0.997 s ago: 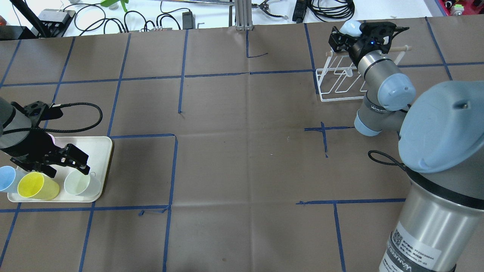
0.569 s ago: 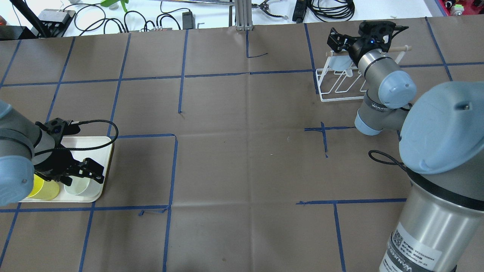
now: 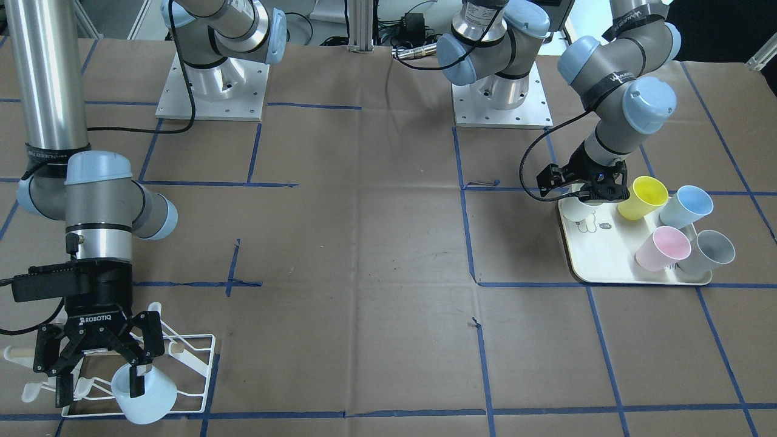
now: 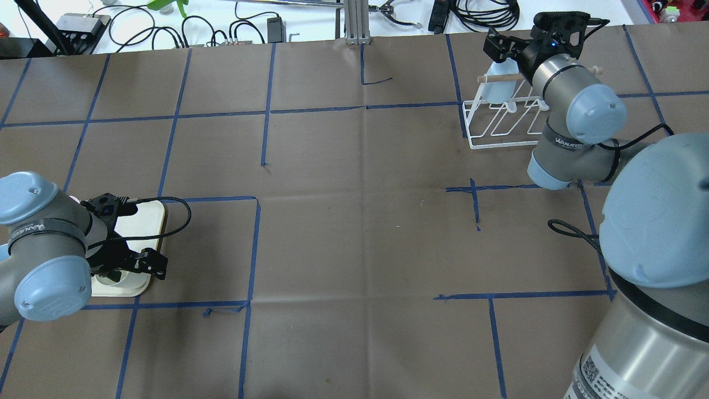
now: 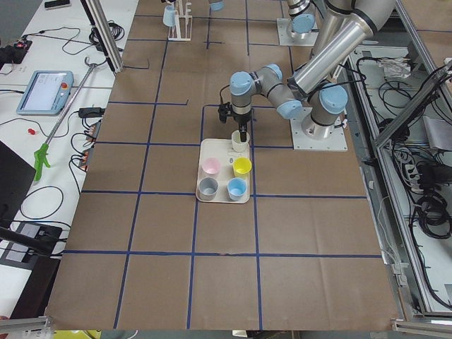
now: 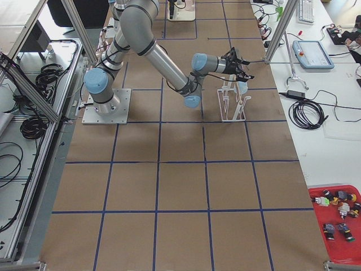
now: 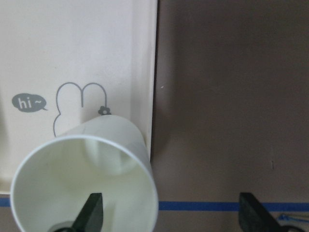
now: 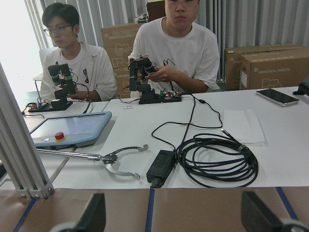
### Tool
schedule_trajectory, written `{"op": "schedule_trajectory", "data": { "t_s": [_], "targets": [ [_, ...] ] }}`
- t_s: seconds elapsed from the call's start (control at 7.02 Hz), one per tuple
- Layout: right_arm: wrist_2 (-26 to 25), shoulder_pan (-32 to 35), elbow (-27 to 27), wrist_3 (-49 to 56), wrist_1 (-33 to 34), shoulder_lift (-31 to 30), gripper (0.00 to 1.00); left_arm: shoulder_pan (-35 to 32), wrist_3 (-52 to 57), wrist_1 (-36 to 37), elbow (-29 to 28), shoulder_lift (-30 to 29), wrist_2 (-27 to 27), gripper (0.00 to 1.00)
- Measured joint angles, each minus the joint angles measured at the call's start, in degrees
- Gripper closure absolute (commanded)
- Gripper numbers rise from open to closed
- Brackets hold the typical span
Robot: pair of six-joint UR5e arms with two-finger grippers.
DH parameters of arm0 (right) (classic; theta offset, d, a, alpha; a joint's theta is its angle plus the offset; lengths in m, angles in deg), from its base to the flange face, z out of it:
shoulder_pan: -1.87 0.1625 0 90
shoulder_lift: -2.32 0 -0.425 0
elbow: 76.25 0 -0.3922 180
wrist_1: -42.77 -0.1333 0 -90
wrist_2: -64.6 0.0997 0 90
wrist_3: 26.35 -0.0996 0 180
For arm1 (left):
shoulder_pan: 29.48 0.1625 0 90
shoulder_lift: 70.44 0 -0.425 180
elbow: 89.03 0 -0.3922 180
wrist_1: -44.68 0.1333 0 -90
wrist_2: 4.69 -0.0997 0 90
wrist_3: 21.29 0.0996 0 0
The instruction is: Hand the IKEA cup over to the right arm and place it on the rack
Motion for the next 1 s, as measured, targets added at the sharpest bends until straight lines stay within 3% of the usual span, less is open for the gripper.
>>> {"op": "schedule_trajectory", "data": {
  "t_s": [0.14, 0.28, 0.43, 0.85, 1.0],
  "targets": [
    [0.00, 0.06, 0.26, 0.44, -3.99, -2.43, 0.00, 0.00, 0.24, 0.33, 0.01, 0.10, -0.11, 0.33],
    [0.02, 0.16, 0.37, 0.54, -7.69, -4.89, 0.00, 0.00, 0.51, 0.47, -0.13, 0.19, -0.19, 0.72],
    [0.67, 0.66, 0.42, 0.28, -10.08, -7.27, 0.00, 0.00, 0.86, 0.54, -0.36, 0.22, -1.49, 0.98],
    [6.42, 4.33, 1.52, -1.05, -12.41, -11.17, 0.00, 0.00, 1.09, 0.24, -0.84, 0.40, -5.98, 1.00],
    [8.89, 5.08, 2.70, -6.29, -12.60, -12.06, 0.00, -0.17, 1.08, -0.82, -1.93, 1.34, -6.07, 1.00]
  ]
}}
